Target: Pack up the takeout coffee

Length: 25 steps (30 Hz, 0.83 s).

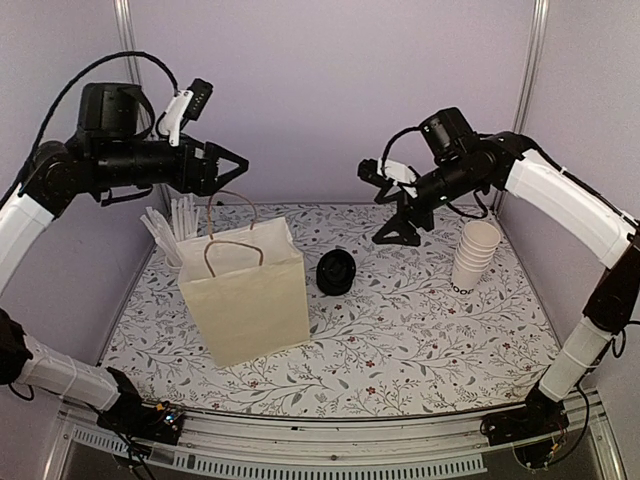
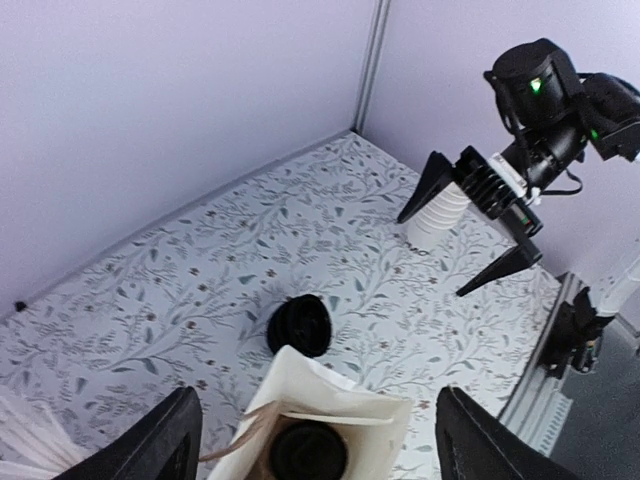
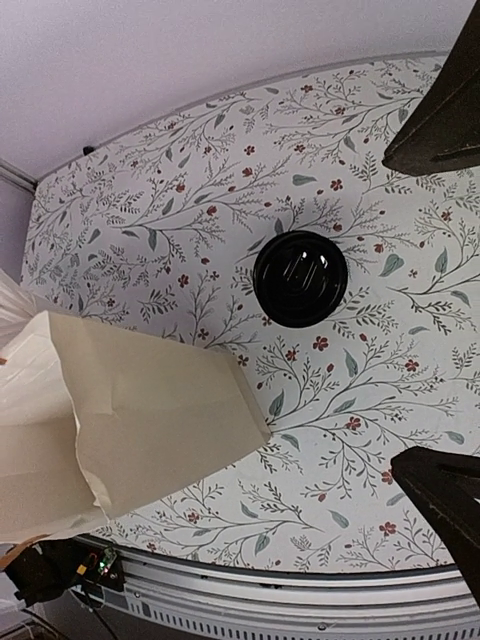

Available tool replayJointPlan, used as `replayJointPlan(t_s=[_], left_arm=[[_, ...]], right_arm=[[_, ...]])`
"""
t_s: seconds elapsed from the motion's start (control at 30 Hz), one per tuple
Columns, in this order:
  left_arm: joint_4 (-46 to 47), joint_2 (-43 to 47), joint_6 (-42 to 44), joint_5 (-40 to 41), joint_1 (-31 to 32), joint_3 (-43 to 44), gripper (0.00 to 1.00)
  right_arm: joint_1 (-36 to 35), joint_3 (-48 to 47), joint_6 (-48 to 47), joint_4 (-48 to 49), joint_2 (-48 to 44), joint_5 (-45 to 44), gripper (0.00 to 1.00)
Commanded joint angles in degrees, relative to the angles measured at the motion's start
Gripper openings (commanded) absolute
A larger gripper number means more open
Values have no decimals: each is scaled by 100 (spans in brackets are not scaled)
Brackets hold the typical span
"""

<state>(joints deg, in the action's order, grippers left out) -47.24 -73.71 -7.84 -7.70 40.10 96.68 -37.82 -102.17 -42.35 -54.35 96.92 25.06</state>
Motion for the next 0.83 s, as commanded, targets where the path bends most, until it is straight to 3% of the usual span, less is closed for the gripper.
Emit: replayJointPlan(t_s=[0.0,0.17,0.3,0.47,0.6,0.8], left_arm=[[1367,953,442,1845,34,-868,99],[2780,1813,628,3680,-24,-2180,100],[2899,1890,446,4239,-313,-2605,100],[1765,1386,-498,4496,-1082,-2294,100],[1542,1273,-583,4246,-1210,-2187,100],[1969,1525,-420,3766,-1210,-2424,100]], right_arm=[[589,200,223,457,-742,-228,98],[1957,838,779,1141,-1617,67,99],[3045,1656,1386,1884,-2374,225,99],[3791,2700,2397,2946,-3230,-531,99],[3932,2791,3547,3403,-3447,-2190,99],[3941,2924,3406,3497,-3718,-1905,99]])
